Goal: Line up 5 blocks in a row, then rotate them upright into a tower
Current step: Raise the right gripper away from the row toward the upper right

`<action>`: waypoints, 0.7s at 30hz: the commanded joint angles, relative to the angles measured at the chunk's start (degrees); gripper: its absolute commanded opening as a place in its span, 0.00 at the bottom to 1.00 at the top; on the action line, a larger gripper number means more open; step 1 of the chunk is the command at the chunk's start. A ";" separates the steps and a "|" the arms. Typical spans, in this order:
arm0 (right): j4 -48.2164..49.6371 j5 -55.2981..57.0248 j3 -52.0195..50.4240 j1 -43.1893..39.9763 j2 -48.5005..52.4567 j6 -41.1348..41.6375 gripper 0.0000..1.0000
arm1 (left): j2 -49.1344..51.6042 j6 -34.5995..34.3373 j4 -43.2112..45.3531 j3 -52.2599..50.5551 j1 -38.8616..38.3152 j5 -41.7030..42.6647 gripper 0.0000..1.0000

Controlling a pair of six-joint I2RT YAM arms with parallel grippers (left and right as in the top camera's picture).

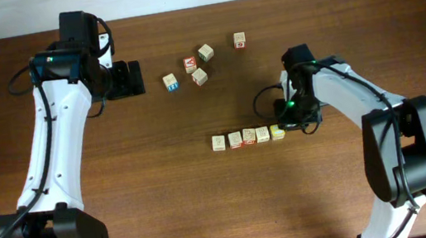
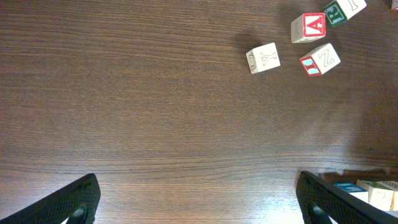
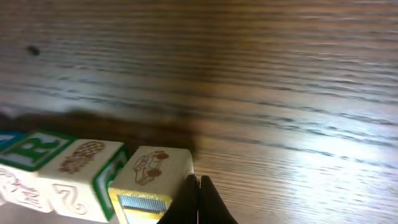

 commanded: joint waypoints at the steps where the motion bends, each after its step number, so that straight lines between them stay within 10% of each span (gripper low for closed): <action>1: 0.13 -1.31 -0.42 1.42 -1.09 -1.05 0.04 | 0.20 -0.72 0.07 1.18 0.02 -0.39 0.99; 21: 1.64 -2.14 0.76 6.34 -1.11 -0.83 0.04 | 0.20 -0.72 0.09 1.18 0.02 -0.39 0.99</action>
